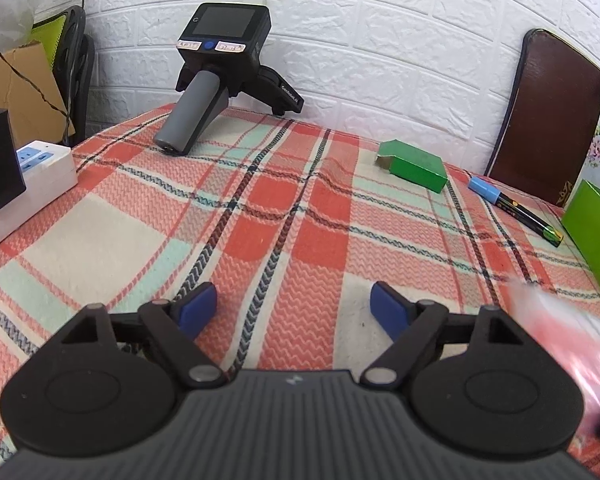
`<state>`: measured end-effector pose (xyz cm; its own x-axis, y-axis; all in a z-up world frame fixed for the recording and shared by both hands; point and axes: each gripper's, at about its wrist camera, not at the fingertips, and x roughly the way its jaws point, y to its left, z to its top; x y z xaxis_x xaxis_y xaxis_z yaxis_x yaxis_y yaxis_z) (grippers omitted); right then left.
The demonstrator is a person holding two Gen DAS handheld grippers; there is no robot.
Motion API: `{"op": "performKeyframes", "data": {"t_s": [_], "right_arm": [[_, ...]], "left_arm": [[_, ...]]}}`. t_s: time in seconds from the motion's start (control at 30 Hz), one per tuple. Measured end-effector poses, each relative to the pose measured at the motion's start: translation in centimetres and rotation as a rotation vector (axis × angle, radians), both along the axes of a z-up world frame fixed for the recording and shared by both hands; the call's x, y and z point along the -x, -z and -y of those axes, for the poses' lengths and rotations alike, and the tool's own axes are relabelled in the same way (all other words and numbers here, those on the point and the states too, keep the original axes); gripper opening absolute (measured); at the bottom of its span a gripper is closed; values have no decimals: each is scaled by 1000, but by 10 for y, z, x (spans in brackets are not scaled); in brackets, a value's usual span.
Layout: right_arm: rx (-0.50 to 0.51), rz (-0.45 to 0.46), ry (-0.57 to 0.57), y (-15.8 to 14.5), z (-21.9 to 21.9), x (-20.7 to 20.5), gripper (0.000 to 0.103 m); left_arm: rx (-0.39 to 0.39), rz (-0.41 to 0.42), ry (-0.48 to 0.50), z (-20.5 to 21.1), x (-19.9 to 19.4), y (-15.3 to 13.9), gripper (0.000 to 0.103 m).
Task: Organize objects
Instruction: 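Carry the pink bag with the right gripper into the green box and release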
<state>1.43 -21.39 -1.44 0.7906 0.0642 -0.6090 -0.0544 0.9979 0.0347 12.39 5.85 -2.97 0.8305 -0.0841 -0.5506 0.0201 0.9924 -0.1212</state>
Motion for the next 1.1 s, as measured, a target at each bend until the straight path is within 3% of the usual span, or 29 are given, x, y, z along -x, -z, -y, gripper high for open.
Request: {"op": "performKeyframes", "data": {"t_s": [0.1,0.17,0.2,0.23,0.27,0.4,0.43,0.5,0.6,0.77,0.8,0.83,0.9,1.03,1.1], "right_arm": [[23,-9,45,-1,9,52,5],[41,-11,60,-2,14,75,12],[28,-13,65,-4,18,81,24],[6,-7,70,-7,22,85,45],[-11,10,79,-9,25,88,53],[-22,33,51,-13,27,81,65],[-10,35,39,-12,25,76,74],[17,47,11,-10,17,70,80],[51,48,-31,-7,9,59,83],[65,-19,-79,9,5,33,89],[38,-16,-85,10,8,30,90],[19,-11,-96,9,9,28,80],[44,17,-79,6,8,29,70],[55,142,-37,-11,17,47,56],[75,227,-3,-26,27,53,56]], "left_arm": [[-8,-7,4,2,0,-1,88],[-37,-15,5,6,1,-2,89],[-53,-20,6,8,3,-4,89],[-65,-28,9,11,6,-7,88],[-54,-41,22,14,12,-10,88],[24,-44,152,34,55,-27,88],[31,-49,196,41,66,-32,88],[15,-51,266,57,88,-41,88],[0,-113,369,79,103,-43,89],[91,-291,513,113,93,-18,96],[94,-266,517,117,93,-14,99],[78,-232,522,122,94,-13,93],[96,-241,548,131,95,-20,78],[62,-147,553,142,102,-52,78],[70,-87,574,151,100,-71,78]]}}
